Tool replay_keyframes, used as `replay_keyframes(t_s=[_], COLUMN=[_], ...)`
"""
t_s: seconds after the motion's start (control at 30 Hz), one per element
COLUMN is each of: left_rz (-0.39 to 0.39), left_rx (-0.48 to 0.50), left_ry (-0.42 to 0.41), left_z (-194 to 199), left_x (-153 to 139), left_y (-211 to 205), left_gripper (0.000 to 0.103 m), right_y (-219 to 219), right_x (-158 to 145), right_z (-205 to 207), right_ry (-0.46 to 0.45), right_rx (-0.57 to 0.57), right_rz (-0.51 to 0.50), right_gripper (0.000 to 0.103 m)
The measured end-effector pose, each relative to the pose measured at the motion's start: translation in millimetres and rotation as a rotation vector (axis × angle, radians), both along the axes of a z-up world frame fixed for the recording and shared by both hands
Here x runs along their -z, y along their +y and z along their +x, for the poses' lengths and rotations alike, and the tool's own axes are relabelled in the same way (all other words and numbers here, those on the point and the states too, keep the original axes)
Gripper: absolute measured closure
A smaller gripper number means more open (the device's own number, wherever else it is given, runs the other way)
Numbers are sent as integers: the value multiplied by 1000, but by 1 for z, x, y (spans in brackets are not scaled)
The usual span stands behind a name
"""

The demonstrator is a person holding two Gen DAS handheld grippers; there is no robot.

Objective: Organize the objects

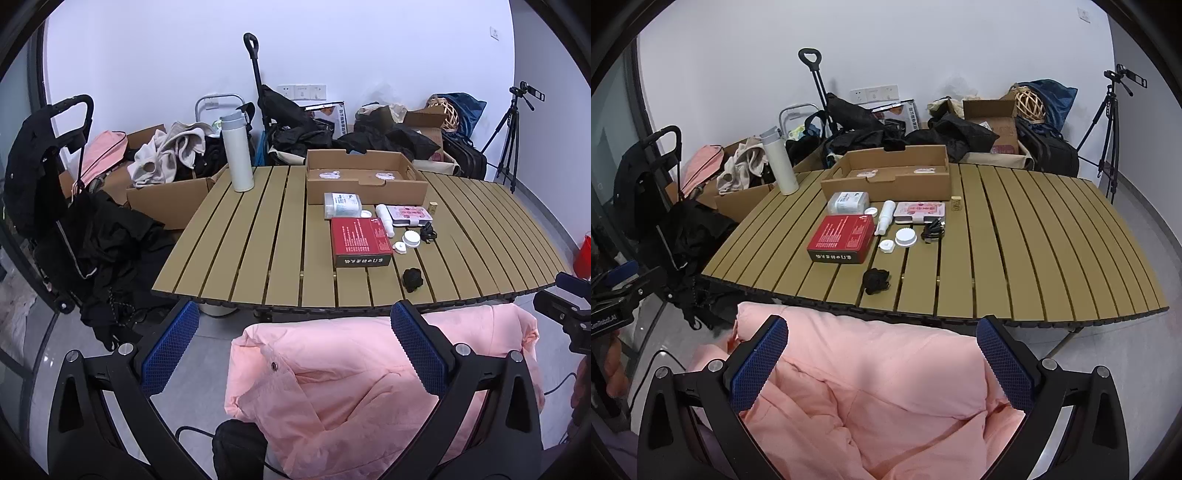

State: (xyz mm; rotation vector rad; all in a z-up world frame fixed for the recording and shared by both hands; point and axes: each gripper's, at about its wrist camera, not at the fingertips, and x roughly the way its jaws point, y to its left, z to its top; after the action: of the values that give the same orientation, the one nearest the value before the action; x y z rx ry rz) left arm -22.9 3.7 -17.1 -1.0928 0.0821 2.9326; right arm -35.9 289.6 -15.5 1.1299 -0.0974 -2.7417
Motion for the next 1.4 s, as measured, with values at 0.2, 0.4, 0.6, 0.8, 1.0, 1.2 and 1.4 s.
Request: replay_keyframes(t_s=[0.2, 0.4, 0.6, 0.8, 1.0, 1.2, 1.4], left_rz=[6, 2, -7, -20, -30, -28, -38], left_rx=[-10, 3, 13, 11, 10, 23, 24], left_ry=[-4, 29, 23, 17, 28, 36, 17], left_z=[-2, 0, -7, -20, -29, -39, -49], left_x=[1, -2, 1, 5, 7, 12, 18], left_y=[0, 4, 10, 14, 16, 18, 19], left_gripper=[0, 0, 0, 0, 0, 0, 0], right_y=[3, 6, 6, 12, 22, 26, 27], right_x=[0, -3, -6, -3, -4, 3, 16], right_z=[1, -1, -5, -18, -21, -27, -47], right_ry=[13, 40, 91, 144, 198, 196, 90], right_rx=[6, 13, 32, 141, 118, 64, 65], right_rz=[-11, -30, 18, 145, 72, -34, -58], right_gripper=[0, 0, 0, 0, 0, 0, 0])
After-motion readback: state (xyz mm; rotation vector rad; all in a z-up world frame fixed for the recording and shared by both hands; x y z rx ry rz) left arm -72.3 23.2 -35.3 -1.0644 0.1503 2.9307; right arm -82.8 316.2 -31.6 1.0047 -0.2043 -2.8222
